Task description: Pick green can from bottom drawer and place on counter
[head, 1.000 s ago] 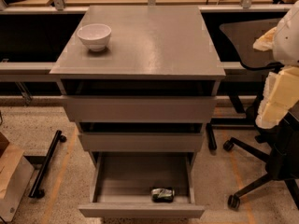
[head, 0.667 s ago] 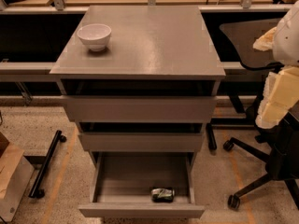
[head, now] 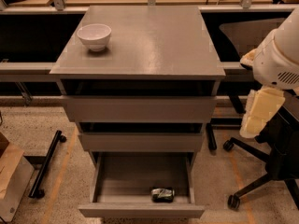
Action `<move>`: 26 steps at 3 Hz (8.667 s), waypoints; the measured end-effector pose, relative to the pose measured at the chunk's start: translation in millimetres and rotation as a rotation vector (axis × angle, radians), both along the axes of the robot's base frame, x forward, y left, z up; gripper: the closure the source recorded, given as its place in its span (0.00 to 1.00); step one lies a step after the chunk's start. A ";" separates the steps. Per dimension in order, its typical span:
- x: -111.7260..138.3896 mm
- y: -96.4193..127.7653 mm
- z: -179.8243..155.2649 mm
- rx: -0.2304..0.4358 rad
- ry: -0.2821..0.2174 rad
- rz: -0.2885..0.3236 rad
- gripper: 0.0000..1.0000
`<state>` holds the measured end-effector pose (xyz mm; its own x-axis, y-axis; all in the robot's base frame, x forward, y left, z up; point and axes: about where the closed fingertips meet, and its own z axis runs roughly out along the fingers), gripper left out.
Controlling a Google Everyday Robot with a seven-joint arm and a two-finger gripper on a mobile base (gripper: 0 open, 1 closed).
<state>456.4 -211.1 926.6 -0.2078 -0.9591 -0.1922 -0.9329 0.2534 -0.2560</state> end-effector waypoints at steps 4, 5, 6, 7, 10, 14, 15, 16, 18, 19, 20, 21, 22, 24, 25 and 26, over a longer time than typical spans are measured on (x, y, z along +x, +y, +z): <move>14.8 -12.3 -56.7 0.116 0.042 -0.069 0.00; 19.0 -20.8 -111.6 0.185 0.060 -0.123 0.00; 23.7 -27.1 -152.3 0.243 0.072 -0.171 0.00; 36.9 -18.6 -188.7 0.302 0.108 -0.187 0.00; 45.8 1.8 -235.6 0.387 0.148 -0.209 0.00; 71.6 56.3 -366.3 0.476 0.276 -0.186 0.00; 70.6 58.4 -372.2 0.479 0.287 -0.185 0.00; 68.1 57.1 -378.9 0.445 0.291 -0.182 0.00; 81.8 67.1 -437.3 0.436 0.292 -0.144 0.00; 96.9 65.7 -499.9 0.474 0.312 -0.158 0.00; 96.8 67.4 -507.6 0.477 0.318 -0.164 0.00; 98.1 73.6 -529.9 0.478 0.332 -0.193 0.00; 109.6 88.2 -561.4 0.497 0.328 -0.173 0.00; 127.0 122.1 -653.8 0.505 0.413 -0.140 0.00; 125.7 119.8 -650.0 0.501 0.402 -0.146 0.00; 116.9 123.9 -666.5 0.496 0.372 -0.166 0.00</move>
Offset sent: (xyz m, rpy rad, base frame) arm 0.0081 -0.0111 -0.0148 0.0367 0.0279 -0.0267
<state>573.3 -87.2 260.2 -0.4843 -0.7241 -0.4910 -0.8748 0.4075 0.2620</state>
